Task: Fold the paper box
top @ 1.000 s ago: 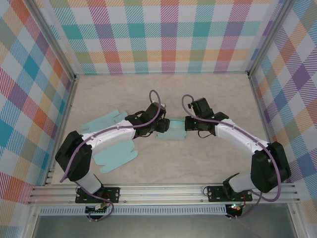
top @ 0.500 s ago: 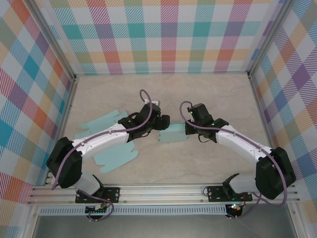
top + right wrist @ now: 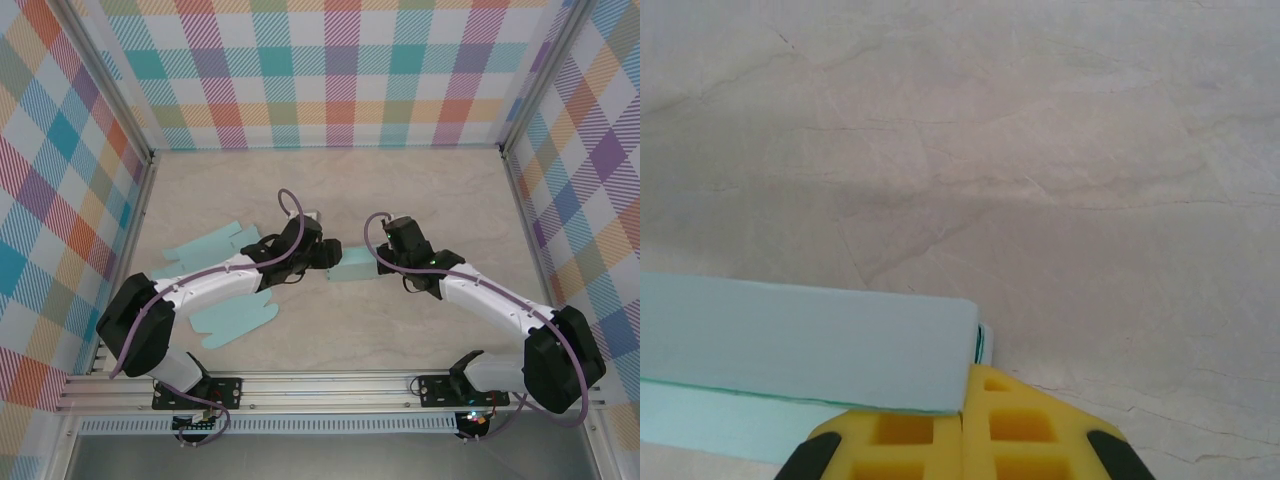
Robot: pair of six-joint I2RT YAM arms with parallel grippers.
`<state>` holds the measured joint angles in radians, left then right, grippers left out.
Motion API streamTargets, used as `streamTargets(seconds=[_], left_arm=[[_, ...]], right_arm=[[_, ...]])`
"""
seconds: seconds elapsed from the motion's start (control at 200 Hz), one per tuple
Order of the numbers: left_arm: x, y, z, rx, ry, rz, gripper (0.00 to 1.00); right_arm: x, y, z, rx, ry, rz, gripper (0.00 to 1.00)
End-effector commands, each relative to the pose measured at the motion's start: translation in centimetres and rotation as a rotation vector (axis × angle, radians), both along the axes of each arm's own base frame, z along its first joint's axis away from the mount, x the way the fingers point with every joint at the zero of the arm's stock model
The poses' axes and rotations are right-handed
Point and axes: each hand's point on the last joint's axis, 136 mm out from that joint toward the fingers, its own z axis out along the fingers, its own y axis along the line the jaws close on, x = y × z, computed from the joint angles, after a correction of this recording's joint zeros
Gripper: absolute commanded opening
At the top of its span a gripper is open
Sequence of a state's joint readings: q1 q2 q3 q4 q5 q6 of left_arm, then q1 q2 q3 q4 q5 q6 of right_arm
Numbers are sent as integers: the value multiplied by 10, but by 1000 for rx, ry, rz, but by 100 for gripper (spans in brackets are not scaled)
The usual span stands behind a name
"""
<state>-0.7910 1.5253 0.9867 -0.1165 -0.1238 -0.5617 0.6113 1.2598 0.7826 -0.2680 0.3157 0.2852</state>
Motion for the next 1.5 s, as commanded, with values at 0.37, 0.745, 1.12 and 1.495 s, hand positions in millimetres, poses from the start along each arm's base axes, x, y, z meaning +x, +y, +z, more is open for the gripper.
streamTargets(seconds=[0.37,0.745,1.12,1.495], left_arm=[[-13,2,-40,23,59,29,62],[-20,1,-59,32,74,41,61],[-22,5,-63,45,78,52,61],[-21,5,-72,56,93,60,55]], right_arm=[[-6,6,6,37,1,16,34],[-21,1,50,160,65,-66,72],[11,-11,15,237,258,-222,60],[-3,-15,-26,271,341,-246,44]])
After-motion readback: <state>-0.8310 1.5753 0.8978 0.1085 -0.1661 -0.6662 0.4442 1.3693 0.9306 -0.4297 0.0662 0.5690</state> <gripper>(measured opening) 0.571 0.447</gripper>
